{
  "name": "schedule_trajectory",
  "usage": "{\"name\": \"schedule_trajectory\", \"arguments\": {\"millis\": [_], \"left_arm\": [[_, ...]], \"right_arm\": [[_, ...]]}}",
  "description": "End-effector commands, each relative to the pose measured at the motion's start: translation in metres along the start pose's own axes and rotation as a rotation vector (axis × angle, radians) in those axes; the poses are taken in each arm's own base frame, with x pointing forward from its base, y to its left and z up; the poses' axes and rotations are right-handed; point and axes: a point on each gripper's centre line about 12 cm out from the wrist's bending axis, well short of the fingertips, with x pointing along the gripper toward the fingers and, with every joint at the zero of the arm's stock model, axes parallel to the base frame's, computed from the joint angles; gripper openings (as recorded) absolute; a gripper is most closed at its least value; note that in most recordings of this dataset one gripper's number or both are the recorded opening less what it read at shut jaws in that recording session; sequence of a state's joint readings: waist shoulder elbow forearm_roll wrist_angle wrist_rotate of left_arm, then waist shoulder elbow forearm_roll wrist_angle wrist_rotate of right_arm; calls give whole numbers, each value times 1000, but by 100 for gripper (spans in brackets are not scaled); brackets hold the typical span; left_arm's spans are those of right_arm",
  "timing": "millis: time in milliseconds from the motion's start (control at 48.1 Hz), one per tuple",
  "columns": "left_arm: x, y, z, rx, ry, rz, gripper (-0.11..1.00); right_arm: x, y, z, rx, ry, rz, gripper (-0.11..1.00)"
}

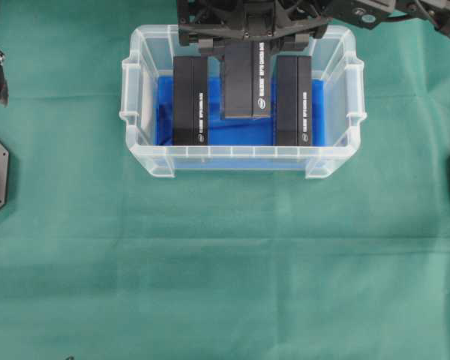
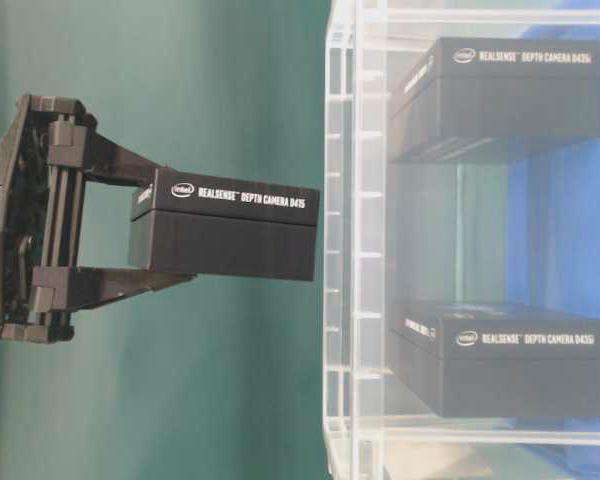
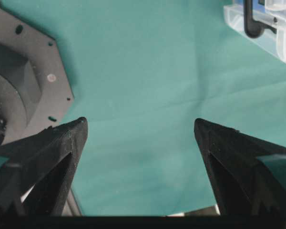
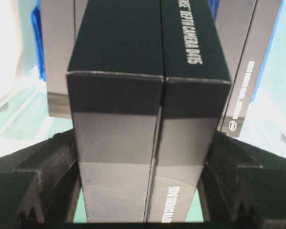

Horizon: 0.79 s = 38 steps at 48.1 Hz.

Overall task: Take out the box from the case.
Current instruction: 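Lift the middle black box straight up out of the case, then carry the box toward the front and lower it onto the cloth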

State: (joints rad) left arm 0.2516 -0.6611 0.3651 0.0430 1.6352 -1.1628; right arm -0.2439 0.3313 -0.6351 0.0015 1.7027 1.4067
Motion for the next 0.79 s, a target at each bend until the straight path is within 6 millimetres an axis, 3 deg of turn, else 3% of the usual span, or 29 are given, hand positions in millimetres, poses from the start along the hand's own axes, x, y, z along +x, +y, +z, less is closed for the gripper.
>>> {"name": "schedule_trajectory", "arguments": {"millis": [0,603,769], "left_arm": [[-3,0,1,-2,-10,-10,98],[-4,1,1,-4,-10,-14,98],[-4,0,1,-4,-12,-15,98]], "right_arm": [[-28,-5,-2,-6,-4,60,68],[-30,-7,-2,-2,-5,38,68],[-28,-6,-14,-22,-2,35,68]]}}
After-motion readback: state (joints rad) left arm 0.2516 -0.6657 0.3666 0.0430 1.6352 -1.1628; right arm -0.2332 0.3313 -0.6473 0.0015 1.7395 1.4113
